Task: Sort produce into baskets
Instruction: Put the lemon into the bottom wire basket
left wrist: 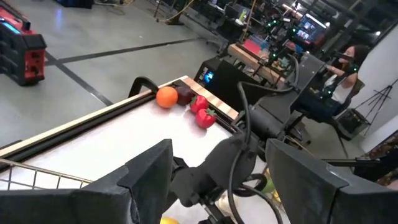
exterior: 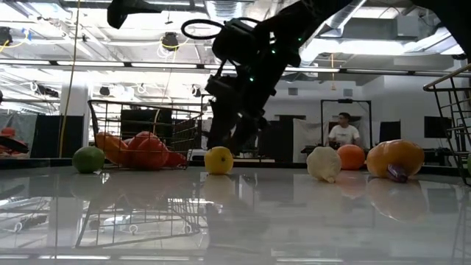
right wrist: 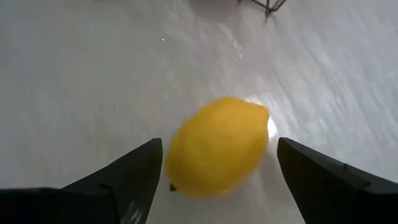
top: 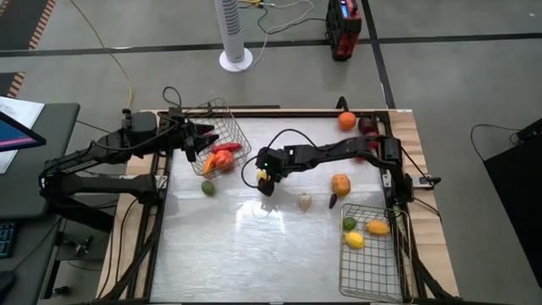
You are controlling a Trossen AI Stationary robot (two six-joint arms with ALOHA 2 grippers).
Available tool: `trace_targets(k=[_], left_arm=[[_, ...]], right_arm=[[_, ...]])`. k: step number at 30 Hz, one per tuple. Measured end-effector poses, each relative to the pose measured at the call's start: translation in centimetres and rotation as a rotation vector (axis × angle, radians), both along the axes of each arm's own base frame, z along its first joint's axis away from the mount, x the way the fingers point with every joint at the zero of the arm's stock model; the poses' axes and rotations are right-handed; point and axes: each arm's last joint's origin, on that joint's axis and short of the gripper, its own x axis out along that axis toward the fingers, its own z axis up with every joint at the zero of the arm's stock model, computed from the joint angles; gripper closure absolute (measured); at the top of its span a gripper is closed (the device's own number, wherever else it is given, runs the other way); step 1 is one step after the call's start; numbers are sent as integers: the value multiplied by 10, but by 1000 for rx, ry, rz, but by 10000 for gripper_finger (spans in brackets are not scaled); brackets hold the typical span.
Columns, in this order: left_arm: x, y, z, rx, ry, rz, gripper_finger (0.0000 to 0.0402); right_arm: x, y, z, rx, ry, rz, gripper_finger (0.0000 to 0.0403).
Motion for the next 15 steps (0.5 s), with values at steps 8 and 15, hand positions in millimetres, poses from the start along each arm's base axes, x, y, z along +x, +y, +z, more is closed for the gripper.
trace_targets(k=[8,15], left_arm=[[0,0,0,0,0,1,157],[0,0,0,-8,-3,3,157]], right_arm=[[0,-3,-15,-32,-28,28,96],[-1,-3,-16,-34,-20,30,127]])
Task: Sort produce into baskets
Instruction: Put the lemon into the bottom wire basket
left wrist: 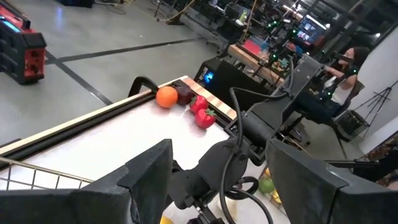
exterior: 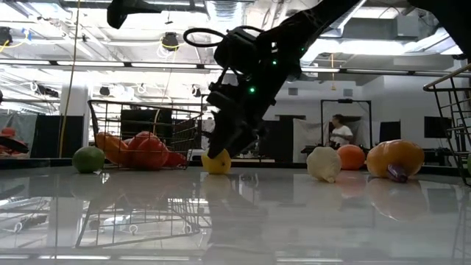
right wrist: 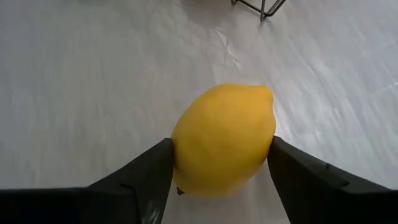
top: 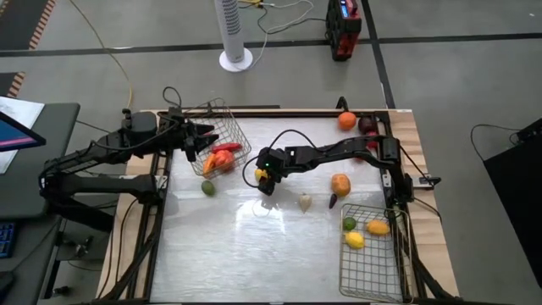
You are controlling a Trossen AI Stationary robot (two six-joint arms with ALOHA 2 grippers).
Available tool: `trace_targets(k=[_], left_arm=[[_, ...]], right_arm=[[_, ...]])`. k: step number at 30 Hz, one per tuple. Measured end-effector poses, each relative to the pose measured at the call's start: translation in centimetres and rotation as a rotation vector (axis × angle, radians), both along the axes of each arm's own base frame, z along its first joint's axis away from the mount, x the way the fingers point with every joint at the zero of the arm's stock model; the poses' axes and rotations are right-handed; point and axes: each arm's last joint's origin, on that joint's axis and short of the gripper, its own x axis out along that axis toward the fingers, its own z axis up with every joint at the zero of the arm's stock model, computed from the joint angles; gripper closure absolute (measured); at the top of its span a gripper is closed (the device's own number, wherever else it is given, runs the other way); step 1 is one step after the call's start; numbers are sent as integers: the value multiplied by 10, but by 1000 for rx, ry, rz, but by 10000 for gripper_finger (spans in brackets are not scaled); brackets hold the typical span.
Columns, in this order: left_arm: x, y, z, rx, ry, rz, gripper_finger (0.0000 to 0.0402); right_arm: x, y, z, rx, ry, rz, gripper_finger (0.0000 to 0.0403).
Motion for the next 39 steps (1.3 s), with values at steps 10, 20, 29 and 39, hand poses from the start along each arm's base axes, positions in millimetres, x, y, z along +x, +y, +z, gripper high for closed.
trace_targets(k=[10,20,29,39], left_arm=[[0,0,0,-9,-3,3,157],[0,2,0,2,0,56,157],[0,5,0,61,28,171,157],[5,10,-3,79,56,278,157]], right_arm=[[-21,3,60,9,73,138,147],[-105,26,156,247,219,278,148],[-190,54,207,580,405,18,148],[-229,123,207,613,624,-23,141]])
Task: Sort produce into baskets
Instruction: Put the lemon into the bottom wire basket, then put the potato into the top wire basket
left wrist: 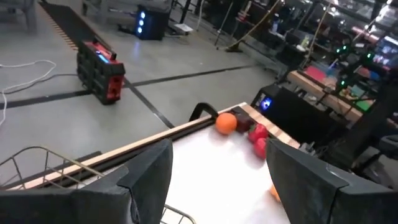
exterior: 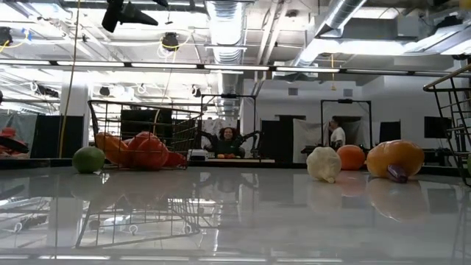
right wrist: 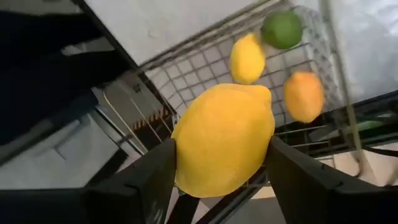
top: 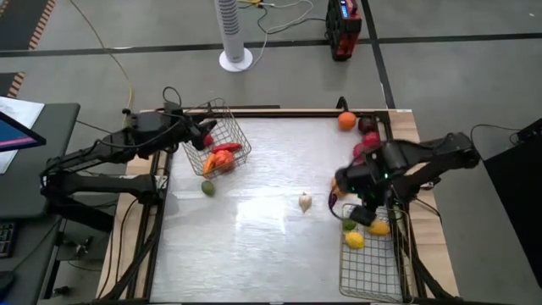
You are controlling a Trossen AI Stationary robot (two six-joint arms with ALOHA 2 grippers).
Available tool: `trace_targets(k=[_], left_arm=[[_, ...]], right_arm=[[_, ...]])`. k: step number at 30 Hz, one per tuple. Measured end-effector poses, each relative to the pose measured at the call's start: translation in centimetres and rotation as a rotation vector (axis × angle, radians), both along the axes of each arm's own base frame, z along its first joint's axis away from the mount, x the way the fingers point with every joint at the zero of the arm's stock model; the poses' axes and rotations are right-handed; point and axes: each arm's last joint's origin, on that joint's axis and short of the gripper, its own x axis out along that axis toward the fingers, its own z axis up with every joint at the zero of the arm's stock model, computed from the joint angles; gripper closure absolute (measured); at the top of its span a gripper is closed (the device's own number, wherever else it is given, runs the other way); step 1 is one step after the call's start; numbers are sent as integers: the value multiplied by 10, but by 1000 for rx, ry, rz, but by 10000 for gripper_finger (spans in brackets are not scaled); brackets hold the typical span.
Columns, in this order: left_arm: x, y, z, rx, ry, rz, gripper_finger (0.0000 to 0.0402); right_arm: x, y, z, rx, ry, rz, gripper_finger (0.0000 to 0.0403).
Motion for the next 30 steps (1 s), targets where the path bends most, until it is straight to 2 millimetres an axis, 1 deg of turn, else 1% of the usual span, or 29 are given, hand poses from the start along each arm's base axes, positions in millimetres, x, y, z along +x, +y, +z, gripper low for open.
trace_targets(k=[3,6,9,12,14,16,19,23,27,30], left_arm=[[4,-1,-1,15,19,-21,157],[5,-1,-3,16,34,-40,157],[6,-3,-2,12,25,-62,157],[6,-4,-2,13,26,-65,157],[8,-4,-2,5,18,-58,157],[10,-3,-2,-10,5,-54,157],[15,-2,-2,-15,-13,-72,157],[22,-2,-6,-39,6,-111,157],[21,-2,-6,-71,-17,-120,157],[21,-1,-6,-86,-28,-84,157]], right_arm=[[-5,18,-7,3,44,64,120],[-11,32,-15,-1,86,118,91],[-15,37,-24,-17,120,149,54],[-14,34,-31,-24,134,156,22],[-11,27,-33,-40,137,120,9],[-6,17,-33,-82,122,66,5],[1,0,-34,-151,85,-25,9],[9,-26,-32,-257,12,-133,21],[20,-57,-33,-330,-85,-178,26],[25,-85,-44,-364,-68,-228,26]])
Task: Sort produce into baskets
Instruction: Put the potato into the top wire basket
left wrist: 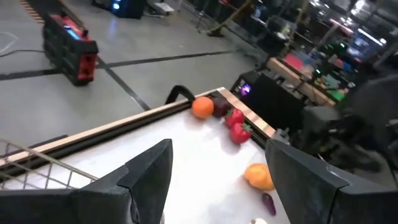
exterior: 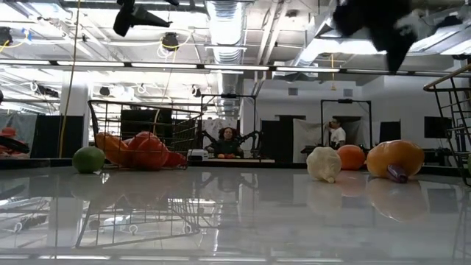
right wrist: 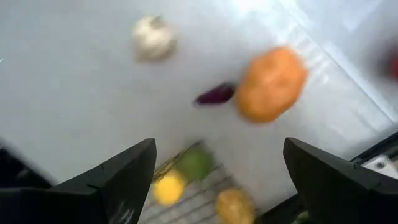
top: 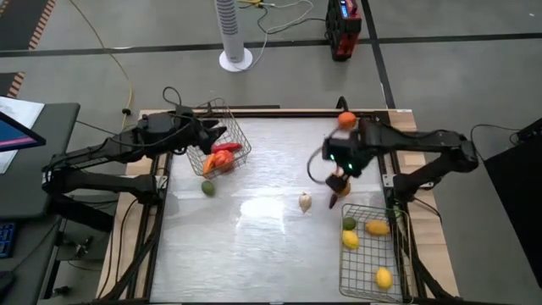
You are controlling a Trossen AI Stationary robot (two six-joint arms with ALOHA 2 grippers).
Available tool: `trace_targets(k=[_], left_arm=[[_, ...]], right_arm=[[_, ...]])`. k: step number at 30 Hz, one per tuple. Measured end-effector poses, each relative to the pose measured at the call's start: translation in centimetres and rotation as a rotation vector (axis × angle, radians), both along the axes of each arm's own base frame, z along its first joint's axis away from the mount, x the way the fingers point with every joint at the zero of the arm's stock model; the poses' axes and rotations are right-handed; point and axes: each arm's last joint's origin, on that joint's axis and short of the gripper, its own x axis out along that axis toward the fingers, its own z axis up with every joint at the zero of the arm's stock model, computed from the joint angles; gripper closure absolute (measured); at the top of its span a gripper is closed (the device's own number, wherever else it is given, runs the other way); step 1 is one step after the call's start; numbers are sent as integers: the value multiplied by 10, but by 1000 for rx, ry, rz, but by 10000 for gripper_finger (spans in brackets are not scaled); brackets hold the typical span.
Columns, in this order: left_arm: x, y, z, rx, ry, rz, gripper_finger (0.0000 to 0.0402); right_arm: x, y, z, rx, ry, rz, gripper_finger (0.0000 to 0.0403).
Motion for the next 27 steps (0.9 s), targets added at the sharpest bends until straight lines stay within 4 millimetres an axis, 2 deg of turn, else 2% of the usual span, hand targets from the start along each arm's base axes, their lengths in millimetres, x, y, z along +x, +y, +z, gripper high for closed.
trace_targets(k=[5,11,16,21,27], left_arm=[[0,1,1,-49,-48,48,157],[1,-3,2,-123,-84,-35,157],[2,-6,3,-121,-100,-69,157],[7,-15,18,16,-194,-237,157],[14,-17,26,95,-263,-177,157]], right_arm=[[-2,-33,-32,-9,43,27,26],[-7,-51,-65,-13,34,-2,26],[-14,-51,-86,7,73,9,27],[-19,-47,-102,49,86,26,27],[-19,-42,-120,52,60,31,27]])
